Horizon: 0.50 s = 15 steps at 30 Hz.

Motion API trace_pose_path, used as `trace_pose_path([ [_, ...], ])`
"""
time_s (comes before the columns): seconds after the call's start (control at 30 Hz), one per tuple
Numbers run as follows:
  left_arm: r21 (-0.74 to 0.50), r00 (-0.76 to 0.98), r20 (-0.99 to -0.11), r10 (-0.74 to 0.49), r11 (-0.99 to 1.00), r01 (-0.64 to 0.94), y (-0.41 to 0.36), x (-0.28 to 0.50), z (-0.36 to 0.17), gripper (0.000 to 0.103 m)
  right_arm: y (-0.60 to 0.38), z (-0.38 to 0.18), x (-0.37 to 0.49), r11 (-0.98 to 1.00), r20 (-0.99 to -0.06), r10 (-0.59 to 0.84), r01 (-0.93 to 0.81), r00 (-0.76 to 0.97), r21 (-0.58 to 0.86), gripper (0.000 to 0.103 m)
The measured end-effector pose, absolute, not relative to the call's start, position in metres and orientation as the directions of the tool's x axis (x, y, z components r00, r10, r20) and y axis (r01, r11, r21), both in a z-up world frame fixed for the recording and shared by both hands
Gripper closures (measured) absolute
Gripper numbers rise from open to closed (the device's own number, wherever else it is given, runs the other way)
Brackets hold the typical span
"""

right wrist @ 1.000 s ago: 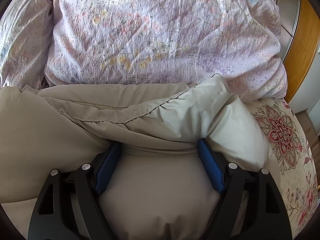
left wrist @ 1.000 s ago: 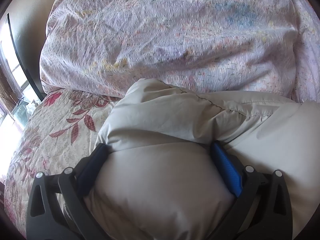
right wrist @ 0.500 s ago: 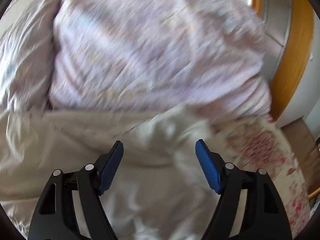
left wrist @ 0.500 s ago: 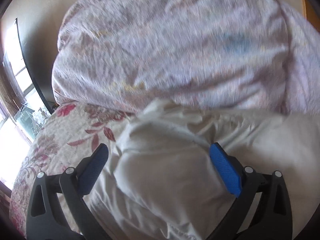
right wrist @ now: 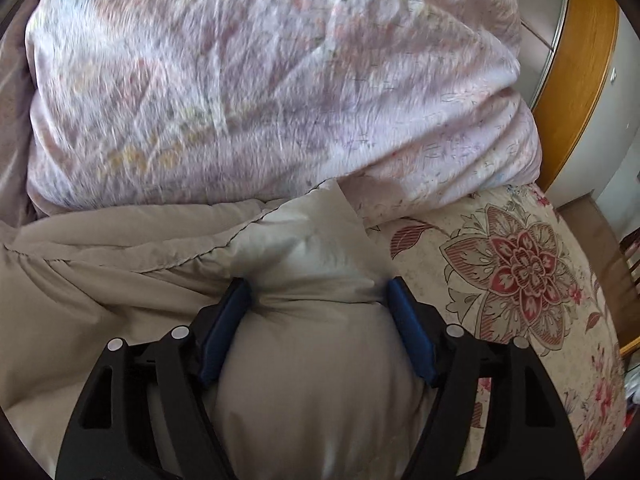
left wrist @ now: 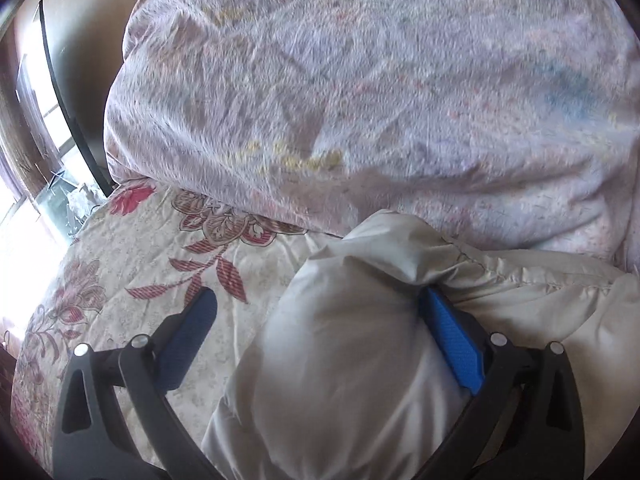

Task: Fold large clothes
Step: 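Grasp the folded edge of the white jacket with both grippers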

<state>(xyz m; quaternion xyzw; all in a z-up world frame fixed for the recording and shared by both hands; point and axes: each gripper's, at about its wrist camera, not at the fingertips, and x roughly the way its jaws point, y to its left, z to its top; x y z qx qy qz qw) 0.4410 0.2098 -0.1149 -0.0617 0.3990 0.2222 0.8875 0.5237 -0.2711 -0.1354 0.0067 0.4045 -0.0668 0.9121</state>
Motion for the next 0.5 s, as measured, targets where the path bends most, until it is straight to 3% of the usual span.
trace_pose_path([
  [0.3,0.132,0.527,-0.751,0.398,0.873,-0.470,0.209,0.455,-0.126,0.002,-0.263,-0.141,0.531,0.980,-0.759,-0.187,0.170,0.623,-0.102,0.018],
  [0.5,0.171,0.503,-0.750,0.429,0.861,-0.479,0.203,0.463,-0.128,0.002,-0.271,-0.145,0.536,0.981,-0.762,-0.181,0.174,0.622,-0.092,0.017],
])
